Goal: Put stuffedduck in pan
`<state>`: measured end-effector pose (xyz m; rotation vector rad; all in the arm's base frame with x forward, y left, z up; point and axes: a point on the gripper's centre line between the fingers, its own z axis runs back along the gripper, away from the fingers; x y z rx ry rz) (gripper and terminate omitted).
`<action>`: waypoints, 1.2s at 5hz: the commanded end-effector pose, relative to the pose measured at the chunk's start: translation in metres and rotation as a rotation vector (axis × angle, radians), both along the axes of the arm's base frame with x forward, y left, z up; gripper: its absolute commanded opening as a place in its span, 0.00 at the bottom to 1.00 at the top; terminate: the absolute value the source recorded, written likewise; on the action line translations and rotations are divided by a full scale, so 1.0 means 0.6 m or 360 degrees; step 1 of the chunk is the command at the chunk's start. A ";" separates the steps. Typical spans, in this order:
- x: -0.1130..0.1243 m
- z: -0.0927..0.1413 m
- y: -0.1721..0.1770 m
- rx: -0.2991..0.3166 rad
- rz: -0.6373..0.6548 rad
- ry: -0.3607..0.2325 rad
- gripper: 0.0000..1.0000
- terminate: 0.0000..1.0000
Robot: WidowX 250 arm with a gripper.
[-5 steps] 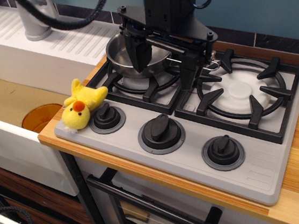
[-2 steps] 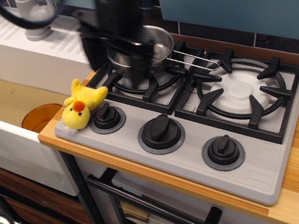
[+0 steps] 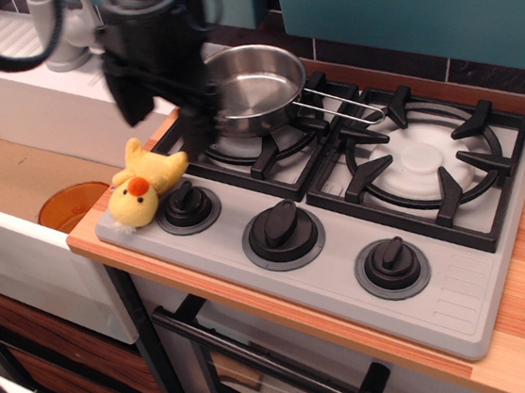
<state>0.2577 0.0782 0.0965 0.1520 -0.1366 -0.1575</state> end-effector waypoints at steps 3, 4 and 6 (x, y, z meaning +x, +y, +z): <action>0.002 -0.081 0.075 -0.0003 -0.0042 -0.0235 1.00 0.00; -0.006 -0.104 0.073 -0.0014 -0.0026 -0.0235 1.00 0.00; -0.012 -0.122 0.060 -0.0020 0.0003 -0.0153 0.00 0.00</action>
